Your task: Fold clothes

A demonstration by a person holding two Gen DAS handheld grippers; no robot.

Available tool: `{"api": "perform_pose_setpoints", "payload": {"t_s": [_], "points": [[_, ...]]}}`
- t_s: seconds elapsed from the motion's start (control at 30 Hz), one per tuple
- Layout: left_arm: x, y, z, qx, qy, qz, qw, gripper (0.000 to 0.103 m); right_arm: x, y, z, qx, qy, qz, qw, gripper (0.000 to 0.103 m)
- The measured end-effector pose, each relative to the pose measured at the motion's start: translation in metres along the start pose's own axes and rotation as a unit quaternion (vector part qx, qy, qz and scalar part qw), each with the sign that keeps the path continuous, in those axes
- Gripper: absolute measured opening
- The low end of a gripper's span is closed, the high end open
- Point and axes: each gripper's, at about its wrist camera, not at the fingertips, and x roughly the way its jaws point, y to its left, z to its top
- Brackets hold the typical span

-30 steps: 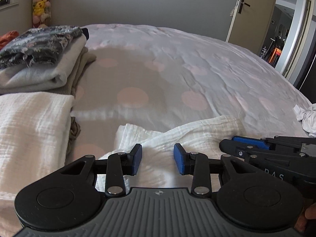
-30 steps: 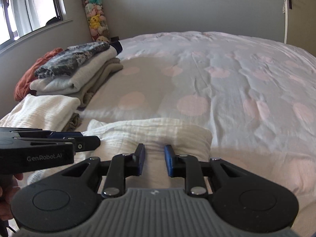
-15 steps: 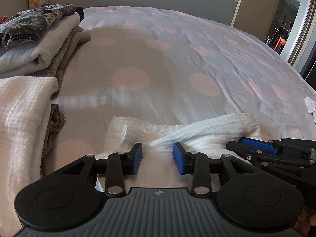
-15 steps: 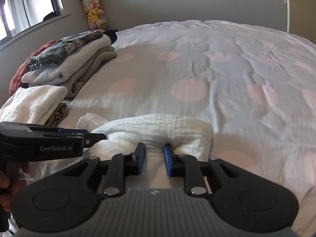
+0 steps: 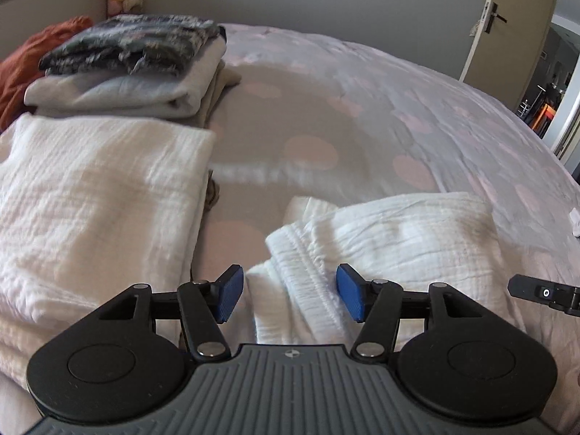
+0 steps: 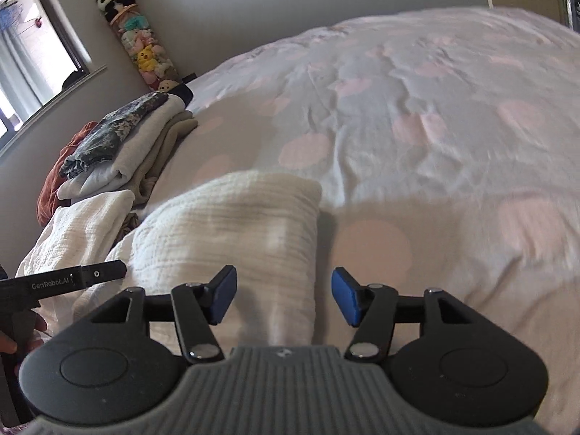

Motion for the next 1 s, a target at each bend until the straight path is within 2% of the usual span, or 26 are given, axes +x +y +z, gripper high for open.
{"api": "perform_pose_setpoints", "payload": {"t_s": [0.1,0.23,0.4,0.53,0.6,0.63,0.67,0.8,0.9,1.0], "points": [[0.012,0.006,-0.005,-0.022,0.014,-0.003,0.9997,0.062,0.011,-0.014,-0.004,0.041,0.026,0.012,0.999,0.068],[0.028,0.017,-0.008,-0.056,0.042,-0.021,0.9973,0.072,0.026,-0.023,-0.008,0.066,0.043,0.029,0.996,0.069],[0.04,0.018,-0.008,-0.062,0.059,-0.039,0.9956,0.071,0.039,-0.02,-0.011,0.053,0.045,0.039,0.997,0.07],[0.046,0.013,-0.003,-0.052,0.071,-0.054,0.9947,0.061,0.046,-0.017,-0.012,0.041,0.042,0.041,0.997,0.067],[0.048,0.013,-0.001,-0.054,0.076,-0.062,0.9937,0.054,0.048,-0.019,-0.011,0.045,0.042,0.044,0.997,0.055],[0.048,0.012,-0.001,-0.056,0.077,-0.066,0.9932,0.045,0.05,-0.02,-0.01,0.052,0.046,0.051,0.996,0.05],[0.048,0.011,-0.001,-0.059,0.079,-0.07,0.9927,0.042,0.051,-0.022,-0.01,0.065,0.052,0.059,0.995,0.038],[0.039,0.009,-0.001,-0.063,0.064,-0.074,0.9932,0.031,0.047,-0.022,-0.008,0.088,0.058,0.07,0.992,0.026],[0.028,0.007,-0.001,-0.065,0.046,-0.071,0.9943,0.023,0.035,-0.016,-0.005,0.09,0.048,0.071,0.992,0.021],[0.009,0.004,0.0,-0.063,0.02,-0.07,0.9954,0.021,0.02,-0.008,0.0,0.084,0.034,0.075,0.993,0.019]]}}
